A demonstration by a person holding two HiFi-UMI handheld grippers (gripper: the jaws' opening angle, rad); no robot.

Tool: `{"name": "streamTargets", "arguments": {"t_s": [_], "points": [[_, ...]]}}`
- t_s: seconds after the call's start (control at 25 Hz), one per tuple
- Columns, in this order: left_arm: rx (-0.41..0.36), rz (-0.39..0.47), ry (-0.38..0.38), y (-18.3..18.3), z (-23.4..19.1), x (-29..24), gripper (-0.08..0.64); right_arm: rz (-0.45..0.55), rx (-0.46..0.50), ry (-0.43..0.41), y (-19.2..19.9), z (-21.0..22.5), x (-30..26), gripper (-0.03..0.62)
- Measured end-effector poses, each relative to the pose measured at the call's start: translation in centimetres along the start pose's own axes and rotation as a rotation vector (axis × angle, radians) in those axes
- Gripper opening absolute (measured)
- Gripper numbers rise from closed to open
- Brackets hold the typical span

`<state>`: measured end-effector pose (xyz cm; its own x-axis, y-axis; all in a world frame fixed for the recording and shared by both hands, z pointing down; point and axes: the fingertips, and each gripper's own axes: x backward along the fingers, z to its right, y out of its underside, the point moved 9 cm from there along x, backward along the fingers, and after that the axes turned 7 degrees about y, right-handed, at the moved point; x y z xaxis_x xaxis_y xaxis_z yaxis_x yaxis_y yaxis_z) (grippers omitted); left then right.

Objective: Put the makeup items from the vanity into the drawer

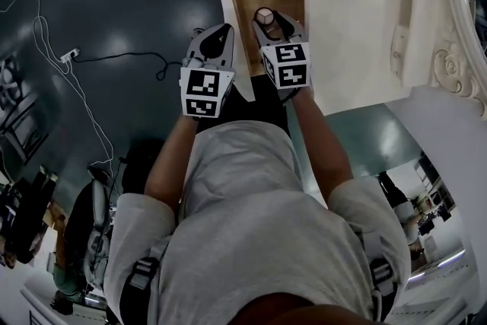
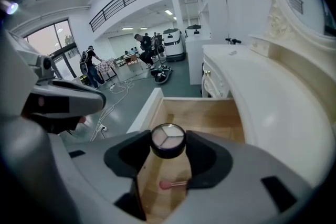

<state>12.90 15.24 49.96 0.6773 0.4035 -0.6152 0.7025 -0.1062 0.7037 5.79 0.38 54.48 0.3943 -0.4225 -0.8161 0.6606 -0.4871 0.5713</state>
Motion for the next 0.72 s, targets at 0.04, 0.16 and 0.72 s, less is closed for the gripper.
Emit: {"name": "streamTargets", "arguments": {"t_s": [0.04, 0.16, 0.72], "points": [[0.004, -0.008, 0.004, 0.2, -0.3, -0.1, 0.008, -0.007, -0.003, 0.002, 0.1, -0.1, -0.5, 0.222], [0.014, -0.043, 0.025, 1.2, -1.0, -0.5, 0.008, -0.028, -0.012, 0.008, 0.6, -0.5, -1.9, 0.222], [0.020, -0.116, 0.064, 2.8, -3.8, 0.4, 0.008, -0.138, -0.052, 0.081, 2.7, -0.3, -8.4, 0.222]]}}
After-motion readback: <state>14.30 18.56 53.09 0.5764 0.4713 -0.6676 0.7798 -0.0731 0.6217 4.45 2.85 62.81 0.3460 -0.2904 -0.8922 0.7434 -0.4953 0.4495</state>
